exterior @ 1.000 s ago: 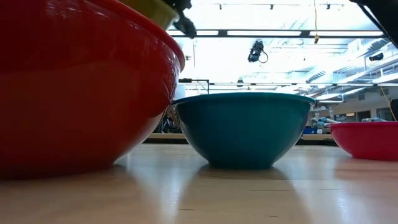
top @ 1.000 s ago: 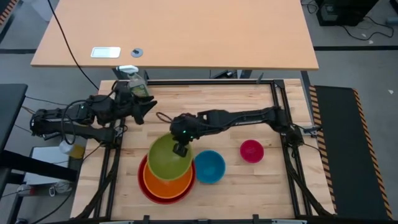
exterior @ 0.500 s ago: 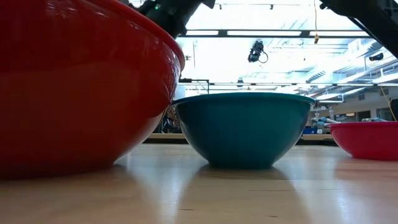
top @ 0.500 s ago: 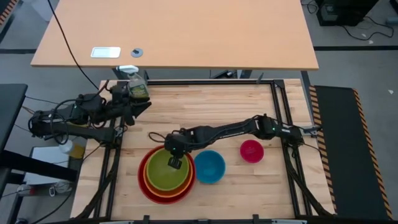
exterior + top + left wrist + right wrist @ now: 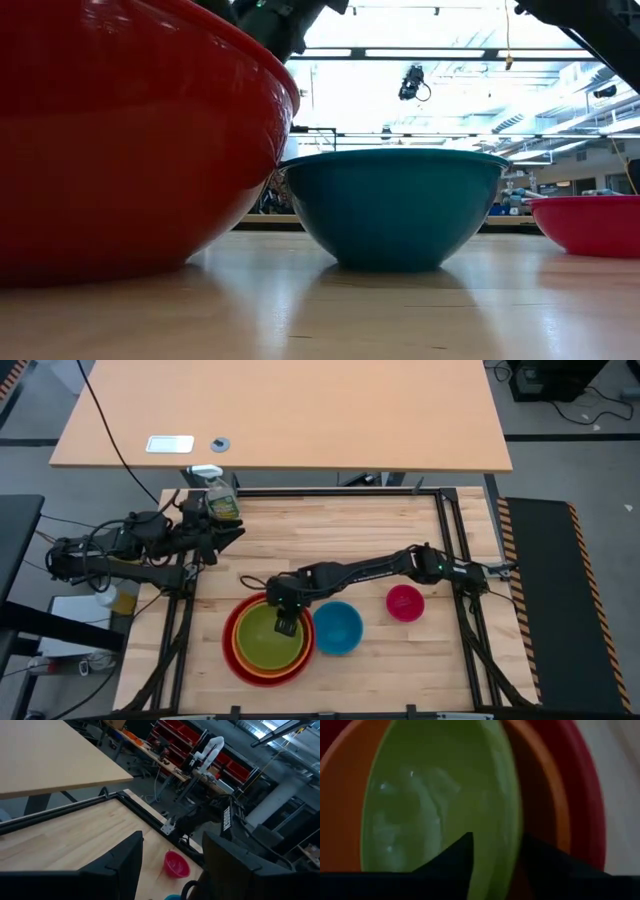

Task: Nest bowls inside each other
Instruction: Stack the light green bowl on top of the orange bowl, then adjust the stacked bowls on the table

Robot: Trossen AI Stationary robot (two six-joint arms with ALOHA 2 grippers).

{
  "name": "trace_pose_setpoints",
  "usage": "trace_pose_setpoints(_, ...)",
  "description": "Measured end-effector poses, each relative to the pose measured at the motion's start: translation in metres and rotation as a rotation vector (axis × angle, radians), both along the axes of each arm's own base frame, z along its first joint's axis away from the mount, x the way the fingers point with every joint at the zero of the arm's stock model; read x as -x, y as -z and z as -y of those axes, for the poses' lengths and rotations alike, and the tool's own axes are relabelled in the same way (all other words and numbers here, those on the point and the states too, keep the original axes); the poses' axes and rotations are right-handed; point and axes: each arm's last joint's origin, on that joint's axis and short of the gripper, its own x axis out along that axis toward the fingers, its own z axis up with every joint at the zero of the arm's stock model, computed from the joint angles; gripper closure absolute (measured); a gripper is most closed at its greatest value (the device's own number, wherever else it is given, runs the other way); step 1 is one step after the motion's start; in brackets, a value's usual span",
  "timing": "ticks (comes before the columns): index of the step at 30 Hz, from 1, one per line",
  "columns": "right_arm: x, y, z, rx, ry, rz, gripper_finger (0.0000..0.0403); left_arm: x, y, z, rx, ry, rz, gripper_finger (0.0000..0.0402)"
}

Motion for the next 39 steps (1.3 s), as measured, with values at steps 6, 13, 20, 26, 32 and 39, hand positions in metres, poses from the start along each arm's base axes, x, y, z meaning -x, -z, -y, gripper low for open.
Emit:
trace_pose_setpoints(6, 0.005, -0.025, 0.001, 0.023, 0.022, -0.028, 0.0163, 0.0, 0.003, 0.0, 0.0, 0.0, -0.032, 0.0194)
trace_pose_setpoints(13, 0.02, -0.06, 0.012, 0.093, 0.077, -0.02, 0.0101, 0.001, 0.011, 0.0, 0.004, 0.0, -0.118, 0.0194)
trace_pose_setpoints(20, 0.046, -0.079, 0.02, 0.246, 0.124, -0.132, 0.0091, 0.003, 0.022, 0.0, 0.031, 0.013, -0.22, 0.0194)
trace_pose_setpoints(26, 0.051, -0.076, 0.012, 0.309, 0.08, -0.166, 0.0103, 0.005, 0.027, 0.001, 0.059, 0.011, -0.275, 0.0194)
trace_pose_setpoints(32, 0.053, -0.077, 0.005, 0.385, 0.034, -0.158, 0.0125, 0.006, 0.03, 0.001, 0.085, 0.028, -0.297, 0.0194)
trace_pose_setpoints(39, 0.055, -0.081, 0.025, 0.453, 0.017, -0.177, 0.0142, -0.002, 0.043, 0.004, 0.143, 0.117, -0.443, 0.0194)
